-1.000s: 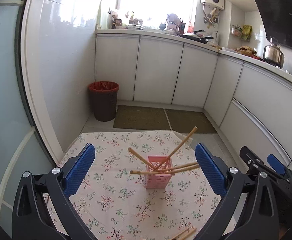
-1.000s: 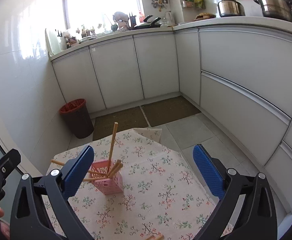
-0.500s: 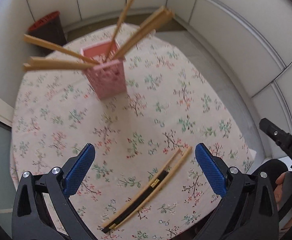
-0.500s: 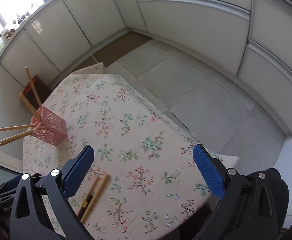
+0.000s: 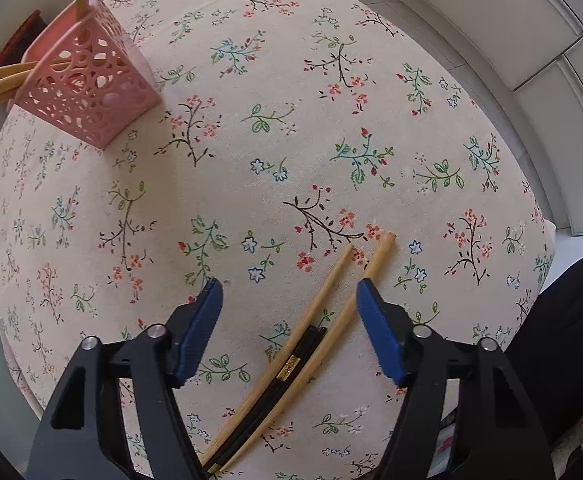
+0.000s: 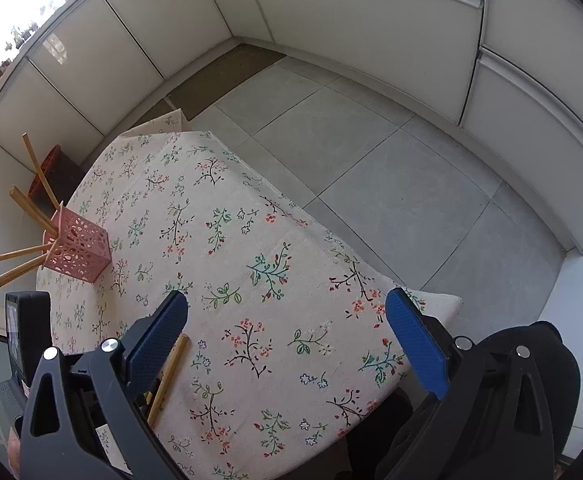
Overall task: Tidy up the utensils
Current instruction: 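Close the left tool on a wooden chopstick while the right tool grasps another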
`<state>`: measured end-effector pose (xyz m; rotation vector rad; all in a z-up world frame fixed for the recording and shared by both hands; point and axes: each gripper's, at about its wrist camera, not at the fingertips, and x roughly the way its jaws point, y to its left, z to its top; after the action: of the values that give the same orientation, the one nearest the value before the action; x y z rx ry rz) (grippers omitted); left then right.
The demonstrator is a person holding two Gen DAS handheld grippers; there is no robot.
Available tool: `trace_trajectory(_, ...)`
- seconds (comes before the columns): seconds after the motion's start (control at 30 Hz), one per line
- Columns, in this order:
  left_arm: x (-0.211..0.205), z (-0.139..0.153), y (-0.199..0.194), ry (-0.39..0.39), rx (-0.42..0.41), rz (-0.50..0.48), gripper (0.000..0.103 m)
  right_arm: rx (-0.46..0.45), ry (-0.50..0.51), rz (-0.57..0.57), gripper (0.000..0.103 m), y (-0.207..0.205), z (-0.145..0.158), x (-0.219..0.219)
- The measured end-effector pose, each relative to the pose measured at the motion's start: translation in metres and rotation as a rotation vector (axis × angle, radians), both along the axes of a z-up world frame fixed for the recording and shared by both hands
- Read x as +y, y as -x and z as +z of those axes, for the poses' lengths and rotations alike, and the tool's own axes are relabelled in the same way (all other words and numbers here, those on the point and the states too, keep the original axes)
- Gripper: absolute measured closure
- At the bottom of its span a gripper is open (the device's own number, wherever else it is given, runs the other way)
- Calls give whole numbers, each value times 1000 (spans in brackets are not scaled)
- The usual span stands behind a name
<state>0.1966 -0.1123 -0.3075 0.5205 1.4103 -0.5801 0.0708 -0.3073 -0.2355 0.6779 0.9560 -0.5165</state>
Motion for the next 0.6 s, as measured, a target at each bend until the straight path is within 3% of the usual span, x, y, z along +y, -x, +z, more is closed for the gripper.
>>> trace_trajectory(0.13, -2, -9, -2, -16, 5, -25, 64, 14, 10, 14, 7, -3, -1, 4)
trace_trajectory(0.23, -4, -19, 0, -10, 29, -49, 70, 29, 13, 23, 7, -5, -3, 7)
trace_trajectory(0.3, -7, -20, 6, -17, -5, -85, 73, 51, 6, 30, 7, -9, -7, 10)
trace_trajectory(0.33, -8, -19, 9, -7, -7, -102, 83, 66, -4, 37, 7, -11, -10, 13)
trace_trajectory(0.4, -7, -18, 10, 11, -24, -107, 93, 93, -28, 62, 7, -18, -17, 21)
trace_trajectory(0.6, 21, -5, 6, 37, -121, -77, 96, 163, -101, 138, 7, -49, -41, 58)
